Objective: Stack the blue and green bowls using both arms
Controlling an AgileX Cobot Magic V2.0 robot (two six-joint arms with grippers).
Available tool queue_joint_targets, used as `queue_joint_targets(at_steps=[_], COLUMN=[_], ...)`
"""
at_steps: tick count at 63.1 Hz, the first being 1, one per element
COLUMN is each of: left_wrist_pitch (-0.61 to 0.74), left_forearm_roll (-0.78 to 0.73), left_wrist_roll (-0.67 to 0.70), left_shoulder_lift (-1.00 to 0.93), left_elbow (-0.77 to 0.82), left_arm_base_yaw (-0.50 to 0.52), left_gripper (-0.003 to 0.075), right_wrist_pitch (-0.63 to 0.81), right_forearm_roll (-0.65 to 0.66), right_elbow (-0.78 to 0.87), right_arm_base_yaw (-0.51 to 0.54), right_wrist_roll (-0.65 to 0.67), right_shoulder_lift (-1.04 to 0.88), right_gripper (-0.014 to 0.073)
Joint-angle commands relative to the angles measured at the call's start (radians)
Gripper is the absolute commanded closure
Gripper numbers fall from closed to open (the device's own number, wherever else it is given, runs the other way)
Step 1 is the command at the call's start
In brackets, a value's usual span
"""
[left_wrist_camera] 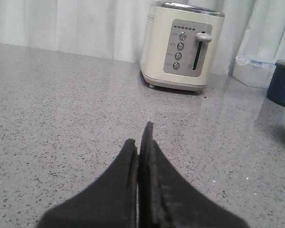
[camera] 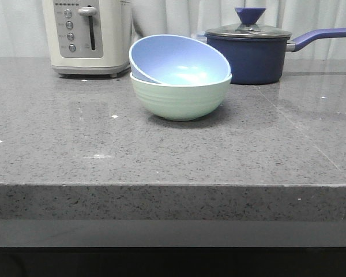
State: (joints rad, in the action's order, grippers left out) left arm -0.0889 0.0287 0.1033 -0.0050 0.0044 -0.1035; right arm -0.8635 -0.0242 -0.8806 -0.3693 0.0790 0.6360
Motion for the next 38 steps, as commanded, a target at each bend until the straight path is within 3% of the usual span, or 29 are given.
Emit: queue_joint_targets(at_steps=[1,38], left_wrist_pitch=[0.089,0.089], left_forearm_roll=[0.010,0.010], left_wrist_roll=[-0.003,-0.003], left_shoulder_lift=[-0.017,-0.017], left_elbow=[0.005,0.005], left_arm_base_yaw=[-0.006,-0.006], left_gripper=[0.0740,0.0740], right_wrist_pitch=[0.067,0.076], right_forearm_roll=[0.013,0.013], right_elbow=[-0.023,-0.020], right_arm_base_yaw=[0.000,0.000], right_wrist_roll=[-0.007,-0.007], right_shoulder_lift=[-0.001,-0.002], right_gripper=[0.0657,0.0657])
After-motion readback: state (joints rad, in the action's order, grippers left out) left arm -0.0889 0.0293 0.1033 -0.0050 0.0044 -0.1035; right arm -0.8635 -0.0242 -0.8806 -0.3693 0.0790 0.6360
